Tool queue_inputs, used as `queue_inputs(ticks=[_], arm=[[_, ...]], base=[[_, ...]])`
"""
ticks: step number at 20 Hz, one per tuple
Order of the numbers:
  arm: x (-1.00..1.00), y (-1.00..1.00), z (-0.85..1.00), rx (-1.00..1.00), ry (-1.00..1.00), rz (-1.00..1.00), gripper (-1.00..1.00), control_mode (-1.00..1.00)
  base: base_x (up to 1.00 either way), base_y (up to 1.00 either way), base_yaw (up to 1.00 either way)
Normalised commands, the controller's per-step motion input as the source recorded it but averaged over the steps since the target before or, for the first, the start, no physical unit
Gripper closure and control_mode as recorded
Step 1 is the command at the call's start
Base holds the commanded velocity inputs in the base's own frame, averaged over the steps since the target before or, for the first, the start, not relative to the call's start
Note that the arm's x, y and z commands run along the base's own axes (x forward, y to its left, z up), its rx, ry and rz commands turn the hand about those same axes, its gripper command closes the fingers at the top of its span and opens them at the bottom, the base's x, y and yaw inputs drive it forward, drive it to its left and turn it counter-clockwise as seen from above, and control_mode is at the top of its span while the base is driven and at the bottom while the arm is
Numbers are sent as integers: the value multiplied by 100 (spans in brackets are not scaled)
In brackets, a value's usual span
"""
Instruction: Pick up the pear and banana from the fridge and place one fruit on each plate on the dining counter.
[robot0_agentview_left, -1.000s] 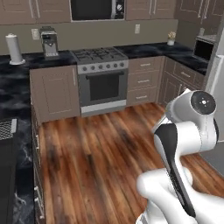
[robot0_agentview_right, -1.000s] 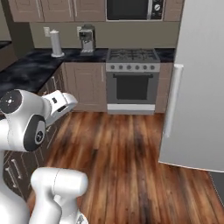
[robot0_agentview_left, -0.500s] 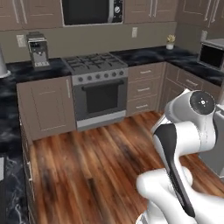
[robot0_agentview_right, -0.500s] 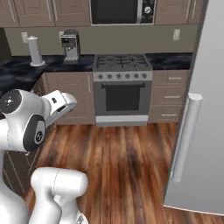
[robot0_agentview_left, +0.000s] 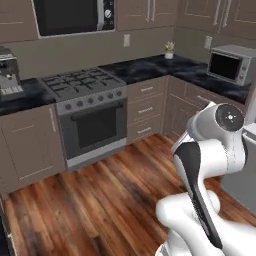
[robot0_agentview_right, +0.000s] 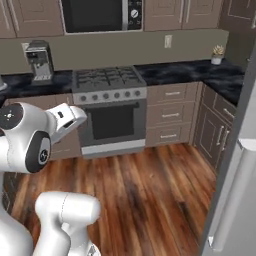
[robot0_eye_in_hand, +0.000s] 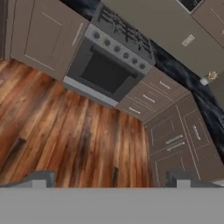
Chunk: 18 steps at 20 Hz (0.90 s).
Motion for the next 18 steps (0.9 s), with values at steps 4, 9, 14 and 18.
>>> queue_inputs(ticks=[4, 9, 14, 18], arm=[[0, 0, 0, 0, 0, 0, -100, 100], [0, 0, 0, 0, 0, 0, -100, 100], [0, 0, 0, 0, 0, 0, -100, 100], [0, 0, 0, 0, 0, 0, -100, 100]], base=[[64, 0, -49], [62, 5, -46], [66, 2, -45], [66, 0, -51]])
